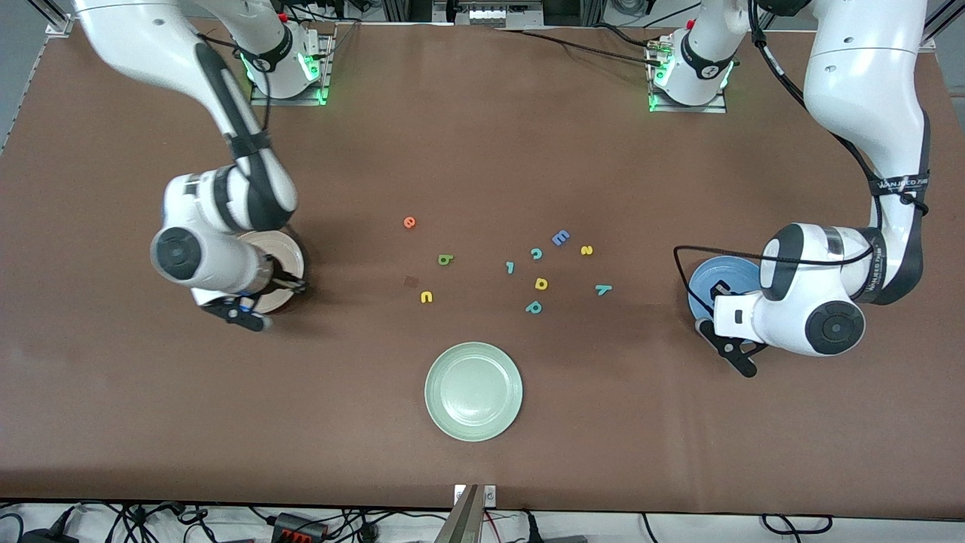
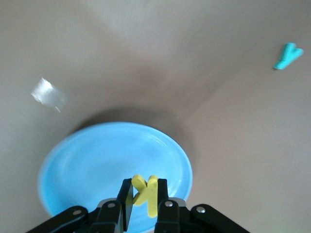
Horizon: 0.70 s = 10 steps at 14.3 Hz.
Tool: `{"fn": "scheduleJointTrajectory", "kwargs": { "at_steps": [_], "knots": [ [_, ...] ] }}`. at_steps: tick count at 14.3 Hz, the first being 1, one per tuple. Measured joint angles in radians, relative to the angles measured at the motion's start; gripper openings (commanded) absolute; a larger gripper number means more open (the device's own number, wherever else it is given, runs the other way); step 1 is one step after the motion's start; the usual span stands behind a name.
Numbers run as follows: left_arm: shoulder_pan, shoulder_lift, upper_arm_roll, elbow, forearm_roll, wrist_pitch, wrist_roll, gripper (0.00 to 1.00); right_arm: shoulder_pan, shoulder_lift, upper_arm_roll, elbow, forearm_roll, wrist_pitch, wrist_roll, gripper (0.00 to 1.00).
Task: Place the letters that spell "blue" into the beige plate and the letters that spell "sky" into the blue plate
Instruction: 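Place green l on white plate while the left gripper places k on blue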
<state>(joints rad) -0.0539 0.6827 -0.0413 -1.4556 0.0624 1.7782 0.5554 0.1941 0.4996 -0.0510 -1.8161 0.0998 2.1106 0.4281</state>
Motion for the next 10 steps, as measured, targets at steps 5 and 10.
{"fn": "scheduleJointTrajectory", "kwargs": {
  "at_steps": [5,10],
  "knots": [
    [-0.010,0.000,-0.006,-0.102,0.000,0.052,-0.222,0.08,-0.079,0.031,0.000,-0.032,0.000,-0.035,-0.114,0.59],
    [0.034,-0.002,-0.001,-0.143,0.000,0.121,-0.229,0.30,-0.078,0.015,0.012,-0.014,0.001,-0.096,-0.124,1.00]
  ]
}}
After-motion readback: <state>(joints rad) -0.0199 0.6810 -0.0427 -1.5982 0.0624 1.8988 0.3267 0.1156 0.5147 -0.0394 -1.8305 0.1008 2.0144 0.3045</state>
